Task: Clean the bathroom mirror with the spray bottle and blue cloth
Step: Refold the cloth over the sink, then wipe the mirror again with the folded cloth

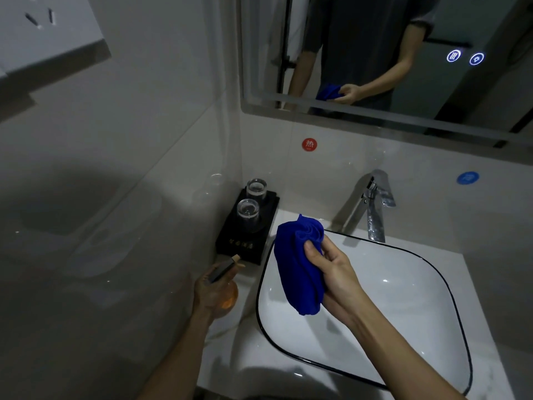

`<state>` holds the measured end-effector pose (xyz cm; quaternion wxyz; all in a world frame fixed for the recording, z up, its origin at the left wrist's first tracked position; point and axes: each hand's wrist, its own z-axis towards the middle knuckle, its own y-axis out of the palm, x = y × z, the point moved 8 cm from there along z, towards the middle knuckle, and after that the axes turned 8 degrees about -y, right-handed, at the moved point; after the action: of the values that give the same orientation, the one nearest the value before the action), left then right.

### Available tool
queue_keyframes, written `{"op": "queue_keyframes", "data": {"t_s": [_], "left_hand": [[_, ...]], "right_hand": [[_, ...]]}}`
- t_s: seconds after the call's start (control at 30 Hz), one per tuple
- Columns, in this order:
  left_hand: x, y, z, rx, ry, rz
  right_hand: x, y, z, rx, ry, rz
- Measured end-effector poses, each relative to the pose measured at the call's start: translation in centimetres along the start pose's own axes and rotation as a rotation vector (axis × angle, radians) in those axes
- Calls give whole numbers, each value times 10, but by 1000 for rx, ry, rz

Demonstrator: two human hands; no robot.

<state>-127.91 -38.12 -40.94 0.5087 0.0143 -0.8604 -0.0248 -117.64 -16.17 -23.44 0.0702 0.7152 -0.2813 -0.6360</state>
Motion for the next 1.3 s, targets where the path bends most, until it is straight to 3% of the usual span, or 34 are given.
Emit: {"op": "queue_keyframes", "data": {"t_s": [0.2, 0.43, 0.67, 0.83, 0.93, 1.13, 1.3], "left_hand": [[1, -5, 1, -37, 51, 44], [12, -21, -22, 33, 140, 159], [42, -17, -21, 15, 224, 462], [68, -3, -11, -6, 377, 766], [73, 3, -8, -35, 364, 854], [87, 20, -23, -187, 329, 913], [161, 67, -79, -120, 639, 708]], "right_hand": [[-10, -1, 7, -20, -15, 7], [-16, 4, 15, -80, -18, 46], [-14, -1, 14, -66, 8, 35], [-14, -6, 9, -49, -7, 32], [-16, -8, 5, -42, -24, 23], [-32, -18, -1, -13, -53, -10], [-75, -33, -4, -17, -116, -27]]}}
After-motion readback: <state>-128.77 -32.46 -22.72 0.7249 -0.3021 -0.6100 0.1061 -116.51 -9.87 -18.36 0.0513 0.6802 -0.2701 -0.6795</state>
